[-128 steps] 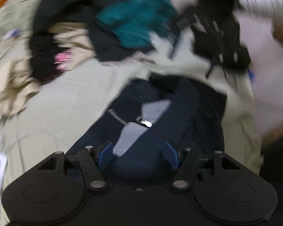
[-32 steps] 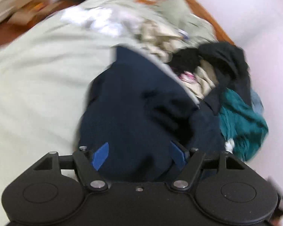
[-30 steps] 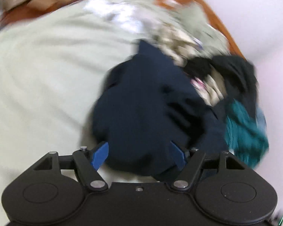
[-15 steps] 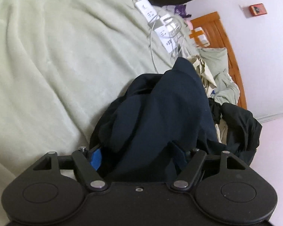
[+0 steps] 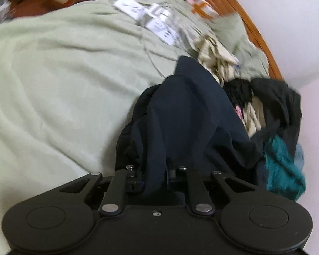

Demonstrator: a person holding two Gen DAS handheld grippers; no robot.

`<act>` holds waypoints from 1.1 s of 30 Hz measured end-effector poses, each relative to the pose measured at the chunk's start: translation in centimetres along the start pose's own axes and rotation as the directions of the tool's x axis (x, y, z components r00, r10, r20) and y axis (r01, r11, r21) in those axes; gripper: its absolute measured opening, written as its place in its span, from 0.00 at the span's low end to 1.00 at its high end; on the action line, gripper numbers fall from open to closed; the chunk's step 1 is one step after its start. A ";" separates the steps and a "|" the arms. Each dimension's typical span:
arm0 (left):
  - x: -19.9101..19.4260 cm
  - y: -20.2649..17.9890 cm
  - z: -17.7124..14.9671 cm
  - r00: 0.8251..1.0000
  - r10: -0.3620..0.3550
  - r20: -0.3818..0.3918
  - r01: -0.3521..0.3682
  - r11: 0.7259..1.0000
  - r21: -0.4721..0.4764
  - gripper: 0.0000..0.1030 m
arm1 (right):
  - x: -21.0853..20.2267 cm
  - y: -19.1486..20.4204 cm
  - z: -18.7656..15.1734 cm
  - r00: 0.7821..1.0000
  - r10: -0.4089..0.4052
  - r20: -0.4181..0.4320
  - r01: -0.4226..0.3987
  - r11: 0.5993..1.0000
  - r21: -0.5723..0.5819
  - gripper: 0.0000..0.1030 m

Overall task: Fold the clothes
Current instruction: 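Grasp the navy hoodie bundle with both grippers from opposite sides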

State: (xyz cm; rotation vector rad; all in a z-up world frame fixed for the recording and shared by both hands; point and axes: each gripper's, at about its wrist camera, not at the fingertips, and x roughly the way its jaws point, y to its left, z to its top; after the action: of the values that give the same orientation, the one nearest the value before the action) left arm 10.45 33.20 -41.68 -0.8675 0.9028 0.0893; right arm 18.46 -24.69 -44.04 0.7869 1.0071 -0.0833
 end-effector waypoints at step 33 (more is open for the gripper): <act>-4.3 -10.8 4.4 0.993 -0.080 0.082 0.036 0.898 0.438 0.16 | -2.7 -2.4 -2.0 0.964 0.264 0.026 -0.265 0.963 0.048 1.00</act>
State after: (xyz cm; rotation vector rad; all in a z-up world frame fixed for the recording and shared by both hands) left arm 14.98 30.21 -30.52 -0.4646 0.7624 -0.1201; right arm 14.50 -25.92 -43.82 0.9598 0.8766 0.1139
